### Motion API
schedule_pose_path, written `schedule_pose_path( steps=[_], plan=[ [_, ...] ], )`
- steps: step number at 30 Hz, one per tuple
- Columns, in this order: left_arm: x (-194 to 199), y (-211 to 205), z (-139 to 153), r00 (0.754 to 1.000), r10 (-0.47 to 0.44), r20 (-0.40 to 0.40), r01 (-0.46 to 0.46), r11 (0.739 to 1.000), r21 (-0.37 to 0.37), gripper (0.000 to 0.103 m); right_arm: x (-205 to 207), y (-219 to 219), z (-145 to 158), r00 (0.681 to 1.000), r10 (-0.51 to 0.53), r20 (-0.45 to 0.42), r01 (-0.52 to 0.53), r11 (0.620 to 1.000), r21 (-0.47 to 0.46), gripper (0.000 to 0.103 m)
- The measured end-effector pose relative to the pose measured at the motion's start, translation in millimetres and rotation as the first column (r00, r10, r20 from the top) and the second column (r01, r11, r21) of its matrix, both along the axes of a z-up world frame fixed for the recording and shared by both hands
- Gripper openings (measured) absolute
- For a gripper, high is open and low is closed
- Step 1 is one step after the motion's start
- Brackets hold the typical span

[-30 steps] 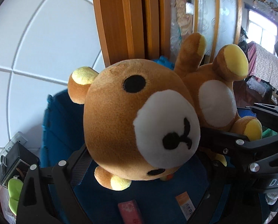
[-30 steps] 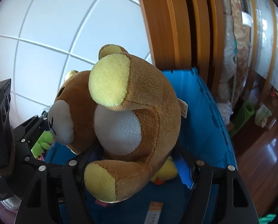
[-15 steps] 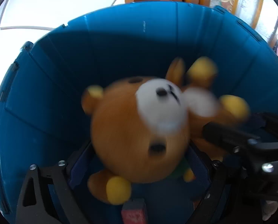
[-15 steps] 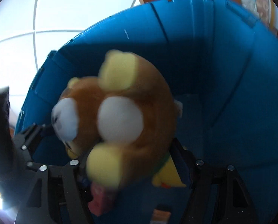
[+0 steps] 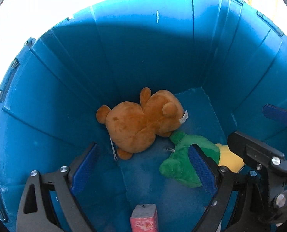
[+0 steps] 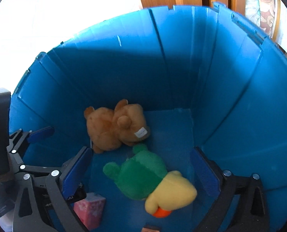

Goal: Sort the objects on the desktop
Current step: 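Open the right tool over the crate and withdraw both tools to the pile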

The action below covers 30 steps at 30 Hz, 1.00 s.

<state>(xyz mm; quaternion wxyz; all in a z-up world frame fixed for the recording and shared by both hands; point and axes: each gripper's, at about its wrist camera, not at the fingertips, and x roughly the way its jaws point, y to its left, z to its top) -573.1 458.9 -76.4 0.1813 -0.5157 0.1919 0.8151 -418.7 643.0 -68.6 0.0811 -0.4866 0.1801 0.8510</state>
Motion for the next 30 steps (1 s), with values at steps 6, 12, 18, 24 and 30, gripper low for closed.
schedule_pose_path(
  steps=[6, 12, 18, 24, 30],
  plan=[
    [-13.3, -5.3, 10.6, 1.000, 0.008, 0.008, -0.008, 1.000, 0.011, 0.094, -7.0, -4.2, 5.5, 1.000, -0.017, 0.007, 0.017, 0.999, 0.033, 0.103],
    [6.7, -19.1, 44.4, 0.998, 0.043, -0.049, -0.042, 0.999, 0.022, 0.094, 1.1, -18.0, 44.8, 0.998, 0.001, -0.068, 0.005, 0.996, 0.090, 0.103],
    [33.5, -51.1, 94.4, 0.994, 0.062, -0.094, -0.053, 0.994, 0.098, 0.094, 26.8, -37.2, 97.1, 0.987, 0.041, -0.155, -0.026, 0.995, 0.097, 0.103],
    [68.0, -100.5, 151.1, 0.984, 0.084, -0.156, -0.055, 0.982, 0.178, 0.094, 57.7, -69.8, 147.8, 0.969, 0.057, -0.239, -0.025, 0.990, 0.137, 0.103],
    [112.2, -158.9, 187.8, 0.964, 0.124, -0.233, -0.066, 0.968, 0.243, 0.094, 90.4, -123.4, 180.3, 0.942, 0.139, -0.306, -0.092, 0.982, 0.164, 0.103]
  ],
)
